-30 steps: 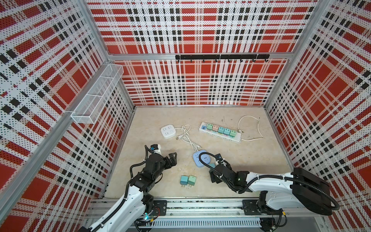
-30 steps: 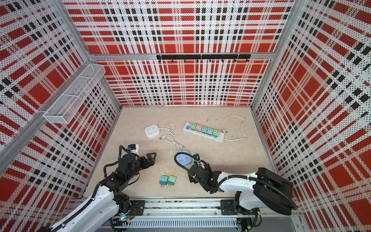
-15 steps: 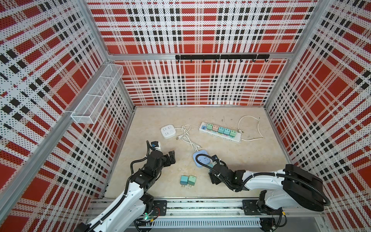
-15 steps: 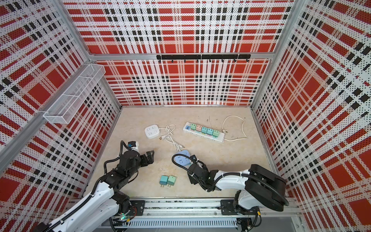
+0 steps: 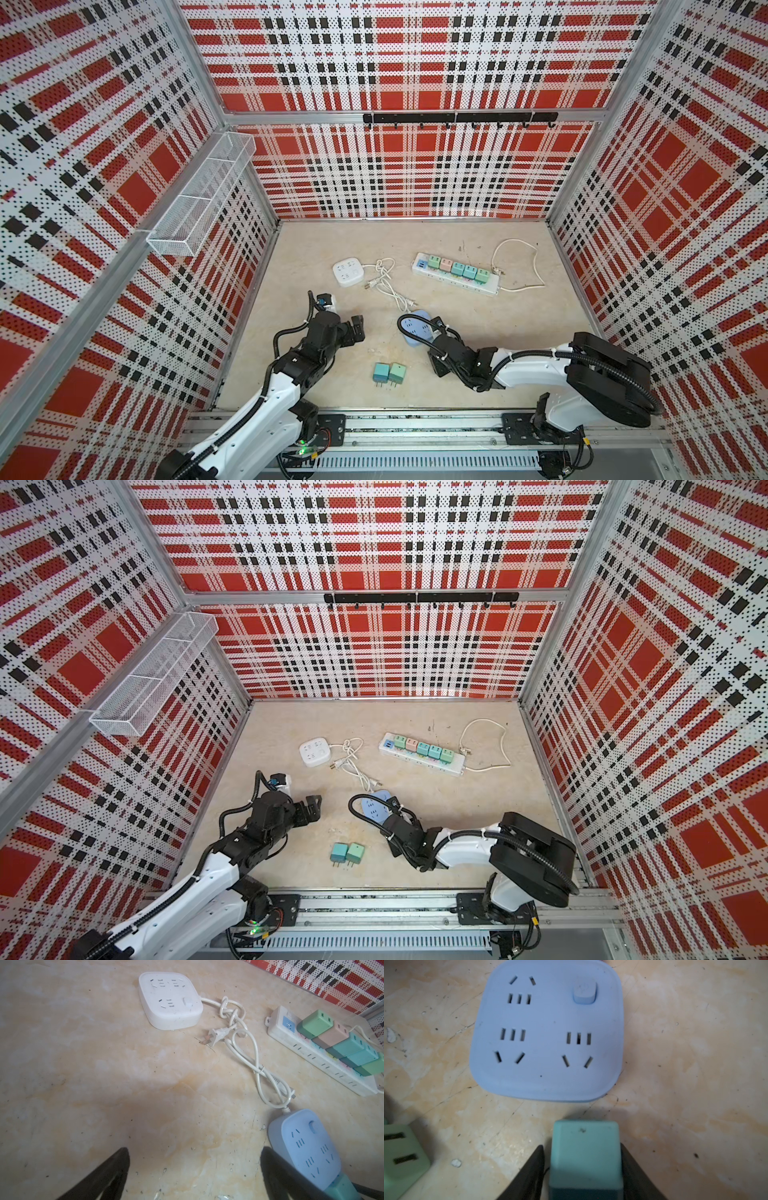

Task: Insert plugs into power strip
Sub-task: Pick up the plug from the bottom-center of the table.

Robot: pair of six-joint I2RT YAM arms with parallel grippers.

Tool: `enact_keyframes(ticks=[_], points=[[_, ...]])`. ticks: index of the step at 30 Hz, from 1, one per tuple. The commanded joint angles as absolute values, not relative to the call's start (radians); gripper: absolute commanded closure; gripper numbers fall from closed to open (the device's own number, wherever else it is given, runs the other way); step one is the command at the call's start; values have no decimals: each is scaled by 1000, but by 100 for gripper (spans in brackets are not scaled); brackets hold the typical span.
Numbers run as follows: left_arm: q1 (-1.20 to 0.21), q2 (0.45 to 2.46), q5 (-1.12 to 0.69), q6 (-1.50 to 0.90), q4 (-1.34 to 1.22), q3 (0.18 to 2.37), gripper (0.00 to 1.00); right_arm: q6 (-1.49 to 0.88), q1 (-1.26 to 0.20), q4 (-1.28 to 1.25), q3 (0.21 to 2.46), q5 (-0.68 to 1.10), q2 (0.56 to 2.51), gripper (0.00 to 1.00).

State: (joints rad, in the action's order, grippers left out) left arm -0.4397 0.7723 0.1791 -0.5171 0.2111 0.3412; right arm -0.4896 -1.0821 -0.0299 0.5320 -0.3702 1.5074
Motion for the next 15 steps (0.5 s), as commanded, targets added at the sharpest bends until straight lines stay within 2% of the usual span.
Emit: enact_keyframes(ticks=[1,9,15], points=[[-444,760,175,-506,198,349,1,-481,-1080,-10,534,-373,1531,52],[-451,736,247,-502,212,347,1,-439,-1079,-34,517,-426,1417,61],[-452,730,215,-494,210,347,1,-326,-1080,-71,500,-495,1260,67]])
